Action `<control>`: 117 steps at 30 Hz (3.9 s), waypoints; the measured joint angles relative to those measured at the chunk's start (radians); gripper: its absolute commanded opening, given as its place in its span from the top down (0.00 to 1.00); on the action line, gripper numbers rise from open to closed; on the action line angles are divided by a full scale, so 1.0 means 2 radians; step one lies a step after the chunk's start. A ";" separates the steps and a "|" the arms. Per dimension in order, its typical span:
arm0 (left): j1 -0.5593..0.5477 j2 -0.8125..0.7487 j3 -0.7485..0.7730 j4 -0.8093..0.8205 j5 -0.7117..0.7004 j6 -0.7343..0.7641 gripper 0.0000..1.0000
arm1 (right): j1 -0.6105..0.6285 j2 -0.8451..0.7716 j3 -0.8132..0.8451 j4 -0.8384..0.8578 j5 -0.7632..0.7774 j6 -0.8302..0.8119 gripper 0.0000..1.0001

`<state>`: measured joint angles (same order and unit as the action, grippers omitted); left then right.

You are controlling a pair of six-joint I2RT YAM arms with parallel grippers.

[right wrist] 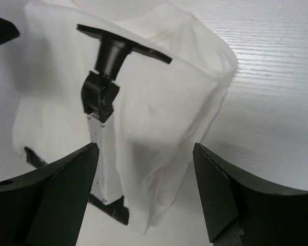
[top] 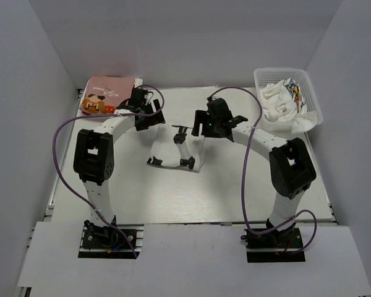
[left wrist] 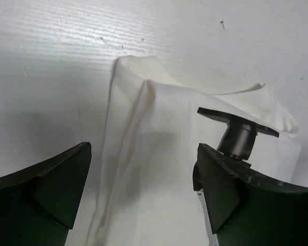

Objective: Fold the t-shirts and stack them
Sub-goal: Smooth out wrinkles on the folded tshirt

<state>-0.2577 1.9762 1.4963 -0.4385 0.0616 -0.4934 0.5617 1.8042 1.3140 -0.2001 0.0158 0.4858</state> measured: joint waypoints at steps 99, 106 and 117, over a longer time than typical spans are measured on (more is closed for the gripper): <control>-0.036 0.019 -0.094 0.135 0.179 -0.037 0.00 | 0.004 -0.010 -0.292 0.404 -0.228 0.019 0.10; -0.043 0.015 -0.058 0.082 0.145 -0.006 0.00 | 0.005 -0.034 -0.309 0.404 -0.226 0.021 0.10; -0.033 -0.081 -0.050 0.010 0.074 0.068 0.00 | 0.007 -0.233 -0.270 0.238 -0.158 -0.028 0.10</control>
<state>-0.3241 1.8141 1.3960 -0.4191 0.2104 -0.3573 0.5766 1.3388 0.7746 0.2764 -0.3008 0.4290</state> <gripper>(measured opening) 0.996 0.901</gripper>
